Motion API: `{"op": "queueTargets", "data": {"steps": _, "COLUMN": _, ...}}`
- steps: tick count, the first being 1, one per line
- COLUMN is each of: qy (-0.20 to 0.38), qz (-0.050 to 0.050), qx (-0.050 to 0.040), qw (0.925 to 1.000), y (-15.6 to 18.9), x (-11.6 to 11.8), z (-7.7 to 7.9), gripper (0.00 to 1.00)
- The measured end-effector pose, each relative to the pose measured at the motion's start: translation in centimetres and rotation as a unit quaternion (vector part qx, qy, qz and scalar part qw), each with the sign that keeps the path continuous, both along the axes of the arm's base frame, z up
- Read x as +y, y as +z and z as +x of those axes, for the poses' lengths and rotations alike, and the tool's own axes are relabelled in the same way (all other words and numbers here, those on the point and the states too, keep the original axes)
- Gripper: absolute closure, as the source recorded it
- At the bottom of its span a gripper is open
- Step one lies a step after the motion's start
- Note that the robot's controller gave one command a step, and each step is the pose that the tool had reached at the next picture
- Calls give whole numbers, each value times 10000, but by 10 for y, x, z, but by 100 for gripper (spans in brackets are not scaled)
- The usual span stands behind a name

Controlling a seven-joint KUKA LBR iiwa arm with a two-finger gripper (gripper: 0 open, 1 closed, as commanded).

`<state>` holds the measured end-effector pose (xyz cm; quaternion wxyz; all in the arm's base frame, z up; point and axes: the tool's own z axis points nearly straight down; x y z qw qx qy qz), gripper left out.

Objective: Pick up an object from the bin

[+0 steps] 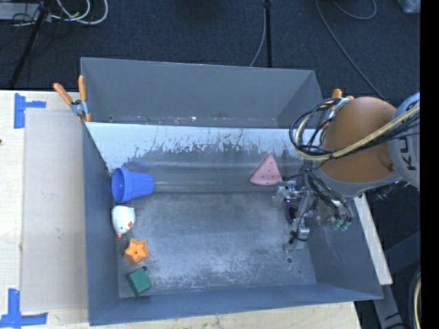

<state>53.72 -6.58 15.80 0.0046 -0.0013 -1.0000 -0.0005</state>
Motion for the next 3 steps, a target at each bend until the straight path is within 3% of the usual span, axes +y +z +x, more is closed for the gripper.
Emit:
{"op": "queueTargets", "data": {"steps": 1, "qy": 10, "qz": -4, "qx": -36, "qw": 10000, "y": 4, "x": 0, "z": 2, "gripper": 0}}
{"op": "queueTargets", "data": {"steps": 2, "qy": -392, "qz": -1, "qx": -45, "qw": 9992, "y": -37, "x": -26, "z": 17, "gripper": 0}}
{"op": "queueTargets", "data": {"steps": 3, "qy": -1326, "qz": -8, "qx": -32, "qw": 9912, "y": -9, "x": -91, "z": 54, "gripper": 0}}
